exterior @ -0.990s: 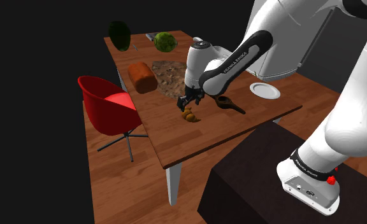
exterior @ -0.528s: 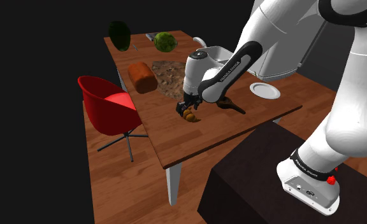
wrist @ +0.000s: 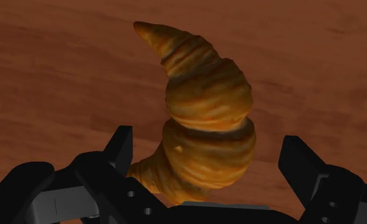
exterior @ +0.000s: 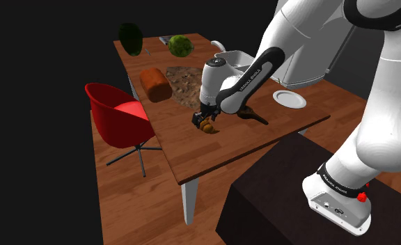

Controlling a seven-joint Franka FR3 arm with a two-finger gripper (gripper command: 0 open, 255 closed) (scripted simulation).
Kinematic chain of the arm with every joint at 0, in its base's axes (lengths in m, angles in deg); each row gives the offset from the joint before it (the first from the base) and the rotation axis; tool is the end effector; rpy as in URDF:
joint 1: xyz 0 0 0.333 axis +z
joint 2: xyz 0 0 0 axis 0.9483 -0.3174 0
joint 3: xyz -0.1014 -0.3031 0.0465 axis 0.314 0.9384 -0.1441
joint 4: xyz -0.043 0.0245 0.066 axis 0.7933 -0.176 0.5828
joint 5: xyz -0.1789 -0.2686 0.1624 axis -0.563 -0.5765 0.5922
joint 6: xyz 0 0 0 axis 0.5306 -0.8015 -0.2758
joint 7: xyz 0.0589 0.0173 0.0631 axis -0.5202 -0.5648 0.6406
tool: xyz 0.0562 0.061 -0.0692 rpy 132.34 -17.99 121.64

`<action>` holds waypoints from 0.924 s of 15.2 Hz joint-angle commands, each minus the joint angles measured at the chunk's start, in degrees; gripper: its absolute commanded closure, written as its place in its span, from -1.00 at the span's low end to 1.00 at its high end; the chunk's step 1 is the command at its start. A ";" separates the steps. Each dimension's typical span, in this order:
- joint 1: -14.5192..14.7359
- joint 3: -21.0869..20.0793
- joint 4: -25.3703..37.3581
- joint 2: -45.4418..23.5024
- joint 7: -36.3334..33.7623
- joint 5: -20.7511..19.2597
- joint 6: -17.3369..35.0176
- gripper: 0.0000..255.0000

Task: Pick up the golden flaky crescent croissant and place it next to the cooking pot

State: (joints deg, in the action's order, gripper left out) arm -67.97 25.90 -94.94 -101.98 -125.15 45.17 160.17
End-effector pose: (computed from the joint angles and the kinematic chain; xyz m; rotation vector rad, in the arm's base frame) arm 0.5050 0.1372 0.2385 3.0805 -0.1571 0.1992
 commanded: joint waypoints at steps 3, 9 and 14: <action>0.00 0.00 0.00 0.01 0.00 0.00 -0.01 1.00; 0.02 -0.01 0.00 0.01 -0.03 0.00 -0.02 1.00; -0.94 -1.33 -0.34 2.87 1.71 2.03 -2.44 1.00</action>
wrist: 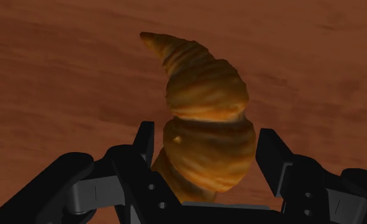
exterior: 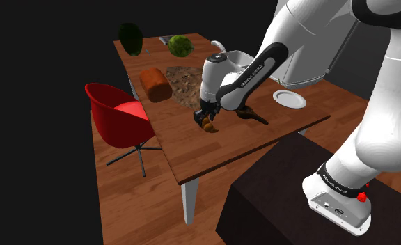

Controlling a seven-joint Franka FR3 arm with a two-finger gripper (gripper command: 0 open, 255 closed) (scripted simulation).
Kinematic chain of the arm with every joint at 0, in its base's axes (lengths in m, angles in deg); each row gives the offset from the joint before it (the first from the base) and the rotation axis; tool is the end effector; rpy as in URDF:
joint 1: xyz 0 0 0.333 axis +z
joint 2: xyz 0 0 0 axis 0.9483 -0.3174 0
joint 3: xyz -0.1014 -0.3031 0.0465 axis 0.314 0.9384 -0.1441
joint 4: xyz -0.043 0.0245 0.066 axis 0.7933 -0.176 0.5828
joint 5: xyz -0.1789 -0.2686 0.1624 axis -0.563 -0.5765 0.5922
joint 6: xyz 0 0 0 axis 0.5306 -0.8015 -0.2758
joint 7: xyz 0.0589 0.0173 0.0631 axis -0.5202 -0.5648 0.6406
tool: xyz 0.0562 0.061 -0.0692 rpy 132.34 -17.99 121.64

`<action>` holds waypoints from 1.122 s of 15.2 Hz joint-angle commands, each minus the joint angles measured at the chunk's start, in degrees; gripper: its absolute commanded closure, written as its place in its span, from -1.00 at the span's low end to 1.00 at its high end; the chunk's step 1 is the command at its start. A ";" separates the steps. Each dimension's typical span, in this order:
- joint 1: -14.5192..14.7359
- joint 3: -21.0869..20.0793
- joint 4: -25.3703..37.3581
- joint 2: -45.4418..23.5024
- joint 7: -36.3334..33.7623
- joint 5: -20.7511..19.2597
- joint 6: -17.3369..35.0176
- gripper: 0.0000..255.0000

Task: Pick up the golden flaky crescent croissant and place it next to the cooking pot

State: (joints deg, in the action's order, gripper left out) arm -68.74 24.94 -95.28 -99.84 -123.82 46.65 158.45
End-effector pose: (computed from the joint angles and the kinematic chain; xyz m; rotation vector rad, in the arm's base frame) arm 0.5038 0.1361 0.2534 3.0804 -0.1573 0.1994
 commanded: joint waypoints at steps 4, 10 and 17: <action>-0.92 -1.48 -0.12 3.52 2.10 2.62 -3.24 1.00; -1.69 -2.72 0.12 7.48 4.53 5.59 -7.18 1.00; -2.15 -3.57 1.03 11.69 7.03 8.64 -12.00 1.00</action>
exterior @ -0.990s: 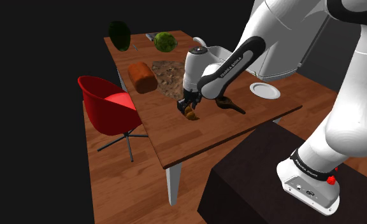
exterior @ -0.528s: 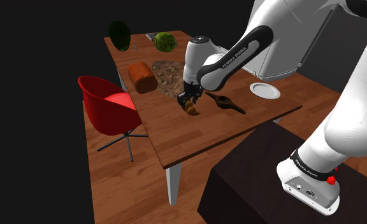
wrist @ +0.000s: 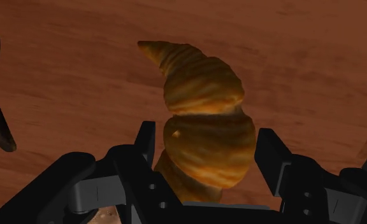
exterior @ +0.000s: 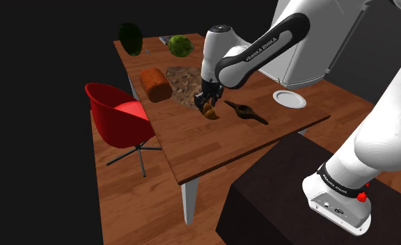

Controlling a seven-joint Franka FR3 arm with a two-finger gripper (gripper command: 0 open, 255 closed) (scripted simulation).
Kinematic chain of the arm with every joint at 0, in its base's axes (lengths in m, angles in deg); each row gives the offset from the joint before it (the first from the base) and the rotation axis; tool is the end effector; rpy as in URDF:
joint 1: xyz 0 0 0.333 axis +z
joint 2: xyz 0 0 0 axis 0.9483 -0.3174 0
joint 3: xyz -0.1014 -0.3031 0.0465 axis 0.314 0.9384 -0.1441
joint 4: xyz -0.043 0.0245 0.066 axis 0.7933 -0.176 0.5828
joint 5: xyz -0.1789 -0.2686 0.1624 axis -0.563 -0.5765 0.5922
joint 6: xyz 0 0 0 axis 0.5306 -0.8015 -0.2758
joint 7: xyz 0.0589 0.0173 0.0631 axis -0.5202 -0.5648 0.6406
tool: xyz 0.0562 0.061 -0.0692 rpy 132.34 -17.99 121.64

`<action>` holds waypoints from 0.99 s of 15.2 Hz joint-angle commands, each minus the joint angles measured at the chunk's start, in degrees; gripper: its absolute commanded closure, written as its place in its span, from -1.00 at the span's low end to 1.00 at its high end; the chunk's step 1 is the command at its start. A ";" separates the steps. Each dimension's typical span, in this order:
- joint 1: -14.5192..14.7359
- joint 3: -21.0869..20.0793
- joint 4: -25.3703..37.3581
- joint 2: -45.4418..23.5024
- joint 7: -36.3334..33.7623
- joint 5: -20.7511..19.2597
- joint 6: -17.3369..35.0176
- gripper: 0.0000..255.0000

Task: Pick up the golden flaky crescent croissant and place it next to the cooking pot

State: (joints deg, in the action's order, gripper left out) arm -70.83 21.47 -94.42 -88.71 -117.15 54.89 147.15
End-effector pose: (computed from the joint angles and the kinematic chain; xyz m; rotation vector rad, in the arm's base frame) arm 0.4973 0.1359 0.3402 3.0805 -0.1578 0.1998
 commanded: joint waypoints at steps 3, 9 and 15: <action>-0.15 -0.30 0.77 2.21 1.28 1.52 -2.83 1.00; -0.23 -0.52 2.32 5.22 2.90 3.42 -7.18 1.00; -0.23 -0.57 4.34 7.80 4.21 4.89 -11.60 1.00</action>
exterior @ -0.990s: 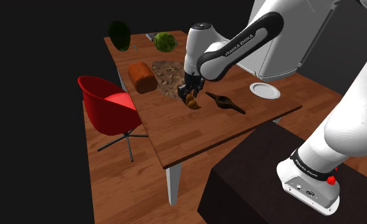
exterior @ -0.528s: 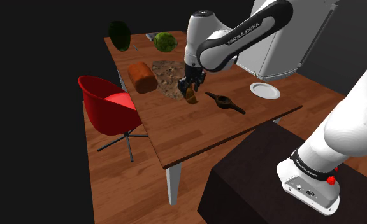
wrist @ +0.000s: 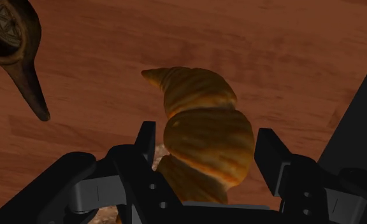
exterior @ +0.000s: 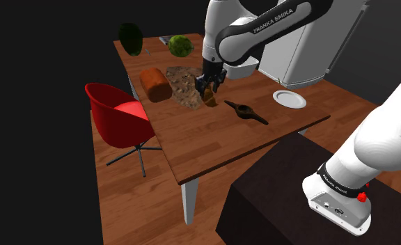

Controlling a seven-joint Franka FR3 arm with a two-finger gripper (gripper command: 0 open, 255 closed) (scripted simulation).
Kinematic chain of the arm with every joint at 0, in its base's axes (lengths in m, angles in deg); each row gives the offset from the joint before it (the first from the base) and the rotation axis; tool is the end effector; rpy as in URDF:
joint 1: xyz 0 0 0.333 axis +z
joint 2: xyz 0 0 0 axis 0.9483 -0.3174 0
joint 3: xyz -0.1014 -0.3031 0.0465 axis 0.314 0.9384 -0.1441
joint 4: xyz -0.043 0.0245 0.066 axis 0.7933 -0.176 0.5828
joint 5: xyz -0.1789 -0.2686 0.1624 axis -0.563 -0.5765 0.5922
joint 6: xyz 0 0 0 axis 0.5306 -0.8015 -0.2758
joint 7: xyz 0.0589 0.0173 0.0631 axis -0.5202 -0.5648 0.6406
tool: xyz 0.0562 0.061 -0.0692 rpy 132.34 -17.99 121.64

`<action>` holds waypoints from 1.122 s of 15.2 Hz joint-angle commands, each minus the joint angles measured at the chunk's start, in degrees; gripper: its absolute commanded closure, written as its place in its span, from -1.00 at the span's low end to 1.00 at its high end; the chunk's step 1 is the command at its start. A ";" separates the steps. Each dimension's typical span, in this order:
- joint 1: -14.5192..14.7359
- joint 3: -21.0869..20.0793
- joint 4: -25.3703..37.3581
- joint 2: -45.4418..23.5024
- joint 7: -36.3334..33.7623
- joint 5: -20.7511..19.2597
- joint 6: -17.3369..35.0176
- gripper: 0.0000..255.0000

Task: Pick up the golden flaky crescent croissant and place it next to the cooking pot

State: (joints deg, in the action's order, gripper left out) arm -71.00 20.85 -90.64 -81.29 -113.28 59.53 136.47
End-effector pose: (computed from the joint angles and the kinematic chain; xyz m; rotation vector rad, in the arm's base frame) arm 0.4915 0.1361 0.4137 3.0805 -0.1572 0.1999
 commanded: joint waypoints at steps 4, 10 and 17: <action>-0.04 0.08 2.17 1.85 1.08 1.03 -3.90 1.00; -0.67 0.90 3.69 3.44 3.25 1.89 -6.79 1.00; -5.18 6.34 3.09 3.71 13.70 2.87 -5.75 1.00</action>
State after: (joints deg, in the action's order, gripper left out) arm -75.58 26.47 -87.29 -77.44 -101.00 62.32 130.20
